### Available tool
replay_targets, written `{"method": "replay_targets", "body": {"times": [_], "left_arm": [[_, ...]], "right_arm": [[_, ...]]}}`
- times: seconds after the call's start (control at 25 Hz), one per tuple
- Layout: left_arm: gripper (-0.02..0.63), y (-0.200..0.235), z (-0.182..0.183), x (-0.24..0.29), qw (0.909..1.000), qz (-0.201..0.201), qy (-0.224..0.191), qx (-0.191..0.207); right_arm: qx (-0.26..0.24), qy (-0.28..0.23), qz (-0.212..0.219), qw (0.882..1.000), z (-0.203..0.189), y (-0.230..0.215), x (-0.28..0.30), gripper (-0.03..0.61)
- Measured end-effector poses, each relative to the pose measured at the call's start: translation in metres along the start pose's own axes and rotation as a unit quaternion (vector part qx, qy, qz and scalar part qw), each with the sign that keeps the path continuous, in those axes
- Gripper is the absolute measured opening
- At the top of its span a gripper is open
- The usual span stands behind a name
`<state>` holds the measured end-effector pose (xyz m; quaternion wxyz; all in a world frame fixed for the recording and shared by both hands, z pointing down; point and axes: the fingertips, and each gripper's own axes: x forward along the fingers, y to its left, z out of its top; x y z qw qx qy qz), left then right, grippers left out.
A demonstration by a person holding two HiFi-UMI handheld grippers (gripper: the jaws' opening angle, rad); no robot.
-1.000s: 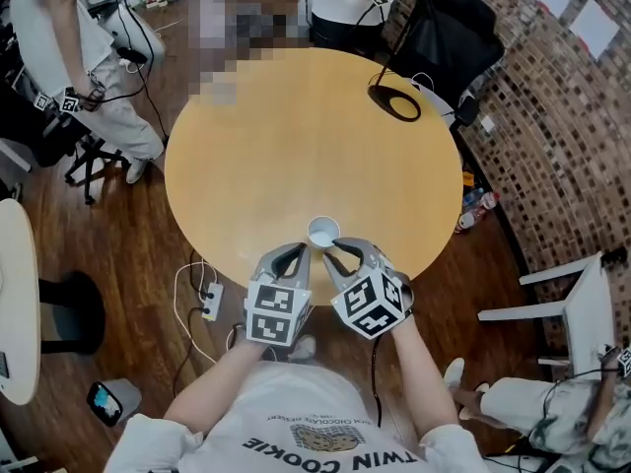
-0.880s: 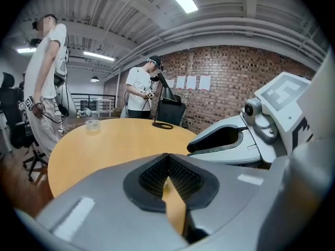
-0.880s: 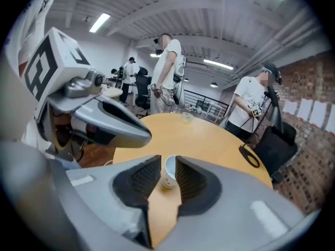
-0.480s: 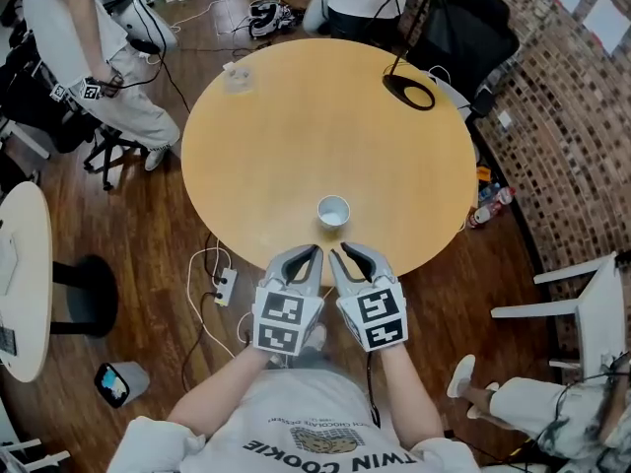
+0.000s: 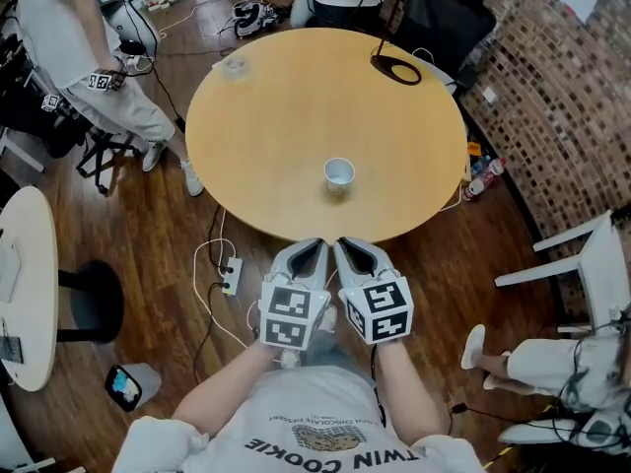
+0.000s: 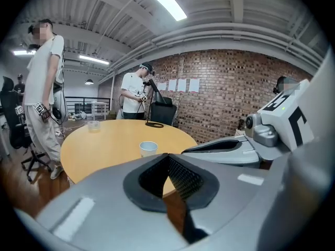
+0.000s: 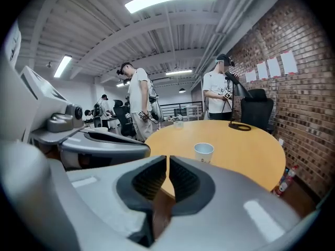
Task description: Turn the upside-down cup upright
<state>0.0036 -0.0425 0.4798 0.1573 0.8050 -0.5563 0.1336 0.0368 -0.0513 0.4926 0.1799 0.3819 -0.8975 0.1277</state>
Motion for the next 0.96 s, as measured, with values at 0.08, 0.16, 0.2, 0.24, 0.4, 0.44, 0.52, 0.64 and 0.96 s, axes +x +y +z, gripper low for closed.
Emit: {"method": "replay_targets", "body": {"times": [0.08,0.16,0.2,0.24,0.4,0.44,0.52,0.64,0.96], "left_arm": [[0.006,-0.005,-0.007,-0.014,1.0000,-0.004,-0.001,0.003],[0.006,-0.006,-0.015,-0.030,0.9999,-0.010,-0.002,0.003],[0.006,-0.007,-0.022,-0.037,0.9999,-0.014,-0.003,0.003],[0.006,-0.008,-0.032,-0.043,0.9998,-0.019,-0.004,0.004],[0.006,-0.023,-0.074,-0.068,0.9993,-0.034,-0.011,0.008],[0.006,-0.028,-0.079,-0.074,0.9992,-0.036,-0.011,0.010],[0.006,-0.032,-0.088,-0.087,0.9989,-0.042,-0.011,0.014],[0.006,-0.030,-0.092,-0.109,0.9985,-0.052,-0.011,0.015],[0.006,-0.036,-0.032,-0.121,0.9985,-0.054,0.005,0.009]], "right_arm": [[0.009,-0.004,-0.008,1.000,-0.006,0.011,-0.011,0.015],[0.016,-0.007,-0.018,1.000,-0.012,0.026,-0.020,0.014],[0.018,-0.008,-0.024,1.000,-0.018,0.033,-0.024,0.014],[0.019,-0.009,-0.031,0.999,-0.026,0.040,-0.027,0.014],[0.026,-0.018,-0.049,0.998,-0.066,0.065,-0.048,0.014],[0.028,-0.019,-0.051,0.998,-0.073,0.070,-0.055,0.014],[0.033,-0.021,-0.056,0.998,-0.083,0.081,-0.063,0.014],[0.041,-0.019,-0.064,0.997,-0.086,0.103,-0.070,0.014],[0.052,-0.011,-0.061,0.997,-0.024,0.101,-0.092,0.014]]}}
